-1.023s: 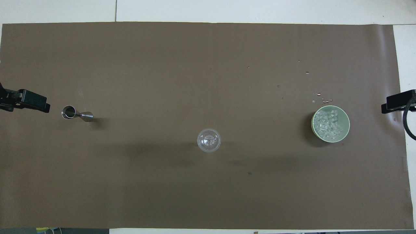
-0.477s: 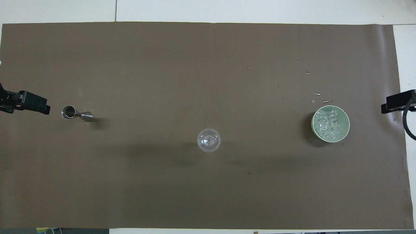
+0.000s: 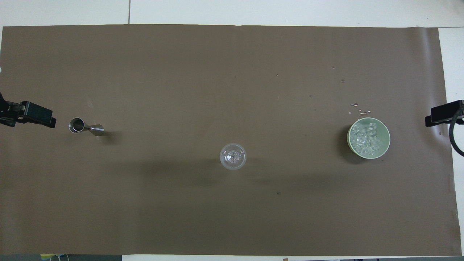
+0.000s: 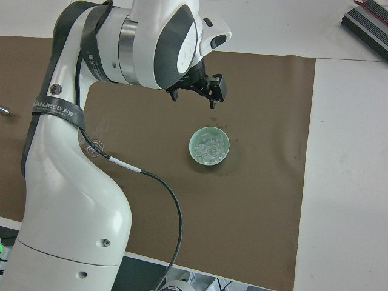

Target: Pour wine and add ice with both arms

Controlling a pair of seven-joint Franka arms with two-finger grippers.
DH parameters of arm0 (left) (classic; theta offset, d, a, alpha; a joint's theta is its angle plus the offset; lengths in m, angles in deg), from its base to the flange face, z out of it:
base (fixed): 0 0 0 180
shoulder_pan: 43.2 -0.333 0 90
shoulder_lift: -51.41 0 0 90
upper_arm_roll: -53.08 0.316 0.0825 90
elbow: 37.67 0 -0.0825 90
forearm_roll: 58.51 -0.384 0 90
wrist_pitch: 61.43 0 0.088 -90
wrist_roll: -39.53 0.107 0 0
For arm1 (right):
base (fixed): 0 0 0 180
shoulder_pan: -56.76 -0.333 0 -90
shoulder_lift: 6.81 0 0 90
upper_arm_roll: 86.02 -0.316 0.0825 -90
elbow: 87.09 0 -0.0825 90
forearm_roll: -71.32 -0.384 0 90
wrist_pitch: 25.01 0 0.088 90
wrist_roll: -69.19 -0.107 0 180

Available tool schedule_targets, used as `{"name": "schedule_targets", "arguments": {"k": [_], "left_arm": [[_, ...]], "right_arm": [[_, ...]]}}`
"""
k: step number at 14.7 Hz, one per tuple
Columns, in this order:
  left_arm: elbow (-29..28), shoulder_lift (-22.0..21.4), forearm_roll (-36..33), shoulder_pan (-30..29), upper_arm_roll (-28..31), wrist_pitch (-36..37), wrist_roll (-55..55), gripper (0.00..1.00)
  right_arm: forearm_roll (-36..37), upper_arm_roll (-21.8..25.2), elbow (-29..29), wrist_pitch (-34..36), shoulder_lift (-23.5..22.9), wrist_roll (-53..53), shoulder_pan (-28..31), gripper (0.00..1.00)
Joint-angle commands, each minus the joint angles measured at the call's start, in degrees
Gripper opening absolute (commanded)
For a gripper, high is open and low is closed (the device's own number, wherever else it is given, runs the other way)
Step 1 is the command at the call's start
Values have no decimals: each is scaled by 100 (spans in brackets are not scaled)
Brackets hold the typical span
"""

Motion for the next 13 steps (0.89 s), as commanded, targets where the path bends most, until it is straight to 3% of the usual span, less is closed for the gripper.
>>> {"name": "schedule_targets", "arguments": {"k": [1, 5, 9, 13], "left_arm": [[31, 5, -28, -9, 8, 81, -54, 100], [58, 75, 437, -79, 78, 248, -466, 100], [759, 811, 701, -219, 227, 643, -1291, 100], [954, 1401, 1474, -211, 842, 409, -3311, 100]], "right_arm": [[-52, -32, -84, -25, 60, -63, 53, 100], [-52, -32, -84, -25, 60, -63, 53, 100], [-52, -32, -84, -26, 60, -63, 53, 100], [-52, -32, -84, -25, 60, -63, 53, 100]]}}
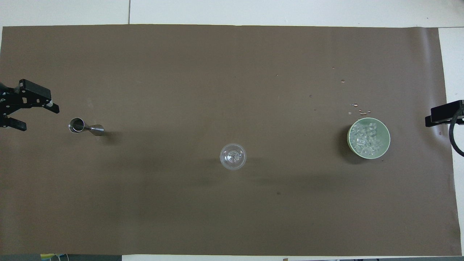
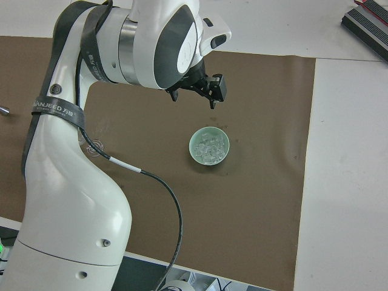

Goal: Pour wine and add ice with both arms
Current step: 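Reach the open left gripper toward the silver metal jigger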

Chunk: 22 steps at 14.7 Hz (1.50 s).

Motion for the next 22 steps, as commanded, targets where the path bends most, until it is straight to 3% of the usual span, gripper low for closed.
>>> {"name": "schedule_targets", "arguments": {"k": [1, 5, 12, 14, 17, 22], "left_arm": [[385, 538, 587, -8, 455, 2, -1144, 100], [413, 1049, 1591, -34, 1247, -59, -1965, 100], [-96, 1866, 2925, -982, 1266, -77, -2334, 100], [-562, 1875, 3339, -1168, 1265, -304, -2334, 100], [-1641, 1639, 3831, -1290, 1265, -857, -2317, 100], [-2926, 1182, 4806, -1239, 1265, -1457, -2395, 100]], "right_arm": [[-52, -32, -84, -25, 60, -63, 53, 100], [-52, -32, -84, -25, 60, -63, 53, 100], [-52, -32, -84, -25, 60, -63, 53, 100], [-52, -32, -84, -25, 60, -63, 53, 100], [-52, -32, -84, -25, 60, -63, 53, 100], [-52, -32, -84, -25, 60, -63, 53, 100]]}}
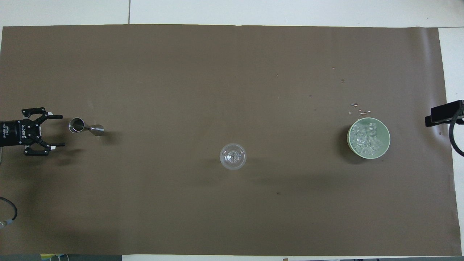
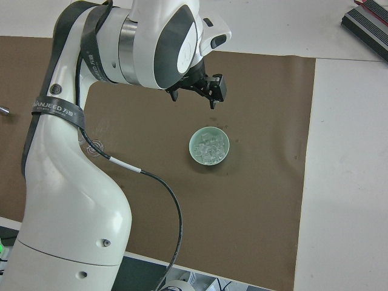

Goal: Pour wine and add ice with both arms
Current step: 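Reach the open left gripper toward the silver metal jigger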

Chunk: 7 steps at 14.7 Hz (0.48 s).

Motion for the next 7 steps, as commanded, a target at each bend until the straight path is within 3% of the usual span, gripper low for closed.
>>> {"name": "schedule_targets", "arguments": {"k": [1, 4, 7], "left_arm": [[-862, -557, 524, 94, -2, -233, -138, 100], [-1151, -662, 656, 260, -46, -319, -76, 100], [-1275, -663, 1508, 638, -55, -626, -32, 100]], "right_arm": [[-52, -32, -84, -25, 60, -63, 53, 100], [-52, -32, -84, -25, 60, -63, 53, 100], [-52, -32, -84, -25, 60, -63, 53, 100]]}}
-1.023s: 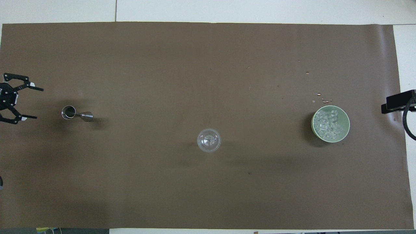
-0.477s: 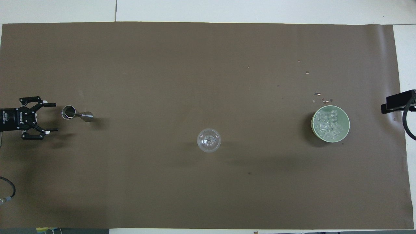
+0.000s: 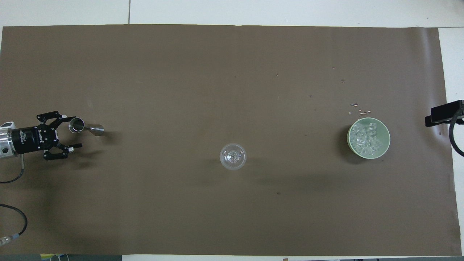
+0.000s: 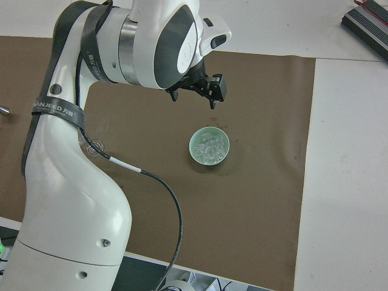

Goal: Pour wine and add ice with both arms
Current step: 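Reach the open left gripper toward the silver metal jigger, then close the left gripper on the silver jigger and lift it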

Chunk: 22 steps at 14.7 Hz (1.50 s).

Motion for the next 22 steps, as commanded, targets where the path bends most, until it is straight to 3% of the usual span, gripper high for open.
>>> {"name": "schedule_targets", "arguments": {"k": [1, 9, 20, 21, 22], "left_arm": [[-278, -188, 520, 331, 16, -450, -28, 100], [-770, -337, 574, 243, 7, -670, 806, 100], [-832, -373, 908, 243, 7, -565, 807, 100], [-832, -381, 908, 243, 7, -565, 807, 95], [-832, -373, 908, 243, 7, -548, 807, 79]], "right_arm": [[-52, -32, -84, -26, 60, -63, 53, 100], [-52, -32, -84, -26, 60, -63, 53, 100], [-52, -32, -84, -26, 60, -63, 53, 100], [-52, -32, -84, -26, 60, -63, 53, 100], [-52, -32, -84, -26, 60, -63, 53, 100]]}}
